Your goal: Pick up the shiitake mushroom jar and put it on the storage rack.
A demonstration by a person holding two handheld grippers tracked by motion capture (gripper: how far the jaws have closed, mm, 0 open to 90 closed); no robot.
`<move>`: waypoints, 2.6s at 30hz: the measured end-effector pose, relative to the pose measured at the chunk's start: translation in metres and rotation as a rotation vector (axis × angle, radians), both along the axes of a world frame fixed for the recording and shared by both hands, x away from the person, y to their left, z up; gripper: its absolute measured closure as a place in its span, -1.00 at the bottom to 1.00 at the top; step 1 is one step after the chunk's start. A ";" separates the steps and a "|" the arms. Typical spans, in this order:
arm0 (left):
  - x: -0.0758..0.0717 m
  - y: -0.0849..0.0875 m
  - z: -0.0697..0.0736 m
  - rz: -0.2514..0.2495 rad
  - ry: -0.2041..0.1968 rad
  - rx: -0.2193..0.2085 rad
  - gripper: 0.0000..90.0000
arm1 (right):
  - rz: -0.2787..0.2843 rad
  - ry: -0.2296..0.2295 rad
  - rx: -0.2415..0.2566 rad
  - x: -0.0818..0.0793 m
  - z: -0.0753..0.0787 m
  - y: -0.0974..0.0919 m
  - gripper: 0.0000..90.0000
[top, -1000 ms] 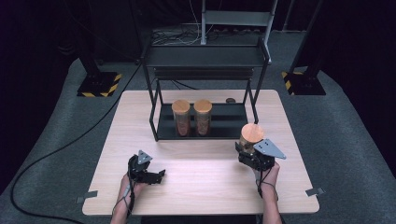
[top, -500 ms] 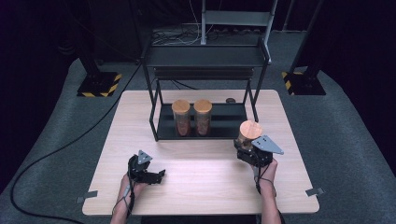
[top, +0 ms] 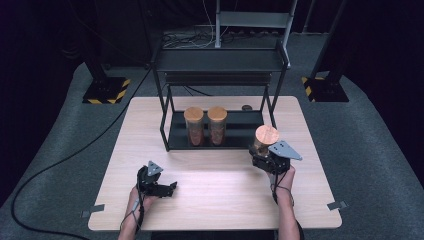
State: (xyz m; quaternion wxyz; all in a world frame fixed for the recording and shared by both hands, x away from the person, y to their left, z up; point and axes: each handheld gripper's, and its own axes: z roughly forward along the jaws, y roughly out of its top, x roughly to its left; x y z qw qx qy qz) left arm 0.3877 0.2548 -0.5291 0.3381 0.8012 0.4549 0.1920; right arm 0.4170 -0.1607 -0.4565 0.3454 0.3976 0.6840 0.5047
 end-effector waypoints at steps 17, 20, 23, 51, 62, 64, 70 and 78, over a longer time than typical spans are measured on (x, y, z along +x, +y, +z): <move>0.000 0.000 0.000 -0.001 0.000 0.001 -0.94 | 0.019 -0.003 -0.004 0.015 0.005 0.012 -0.45; 0.000 0.000 0.000 -0.001 -0.001 0.001 -0.94 | 0.022 -0.002 -0.002 0.017 0.006 0.014 -0.45; 0.000 0.000 0.000 -0.001 -0.001 0.001 -0.94 | 0.027 -0.001 -0.006 0.019 0.006 0.016 -0.45; 0.000 0.000 0.000 -0.001 -0.001 0.001 -0.94 | 0.037 0.016 -0.018 0.041 0.004 0.028 -0.45; 0.000 0.000 0.000 -0.001 -0.001 0.001 -0.94 | 0.034 0.015 -0.016 0.051 0.008 0.030 -0.45; 0.000 0.000 0.000 -0.001 -0.001 0.001 -0.94 | 0.034 0.014 -0.016 0.053 0.008 0.031 -0.45; 0.000 0.000 0.000 -0.001 -0.001 0.001 -0.94 | 0.034 0.019 -0.020 0.058 0.008 0.033 -0.45; 0.000 0.000 0.000 -0.001 0.000 0.001 -0.94 | 0.031 0.024 -0.024 0.064 0.008 0.035 -0.45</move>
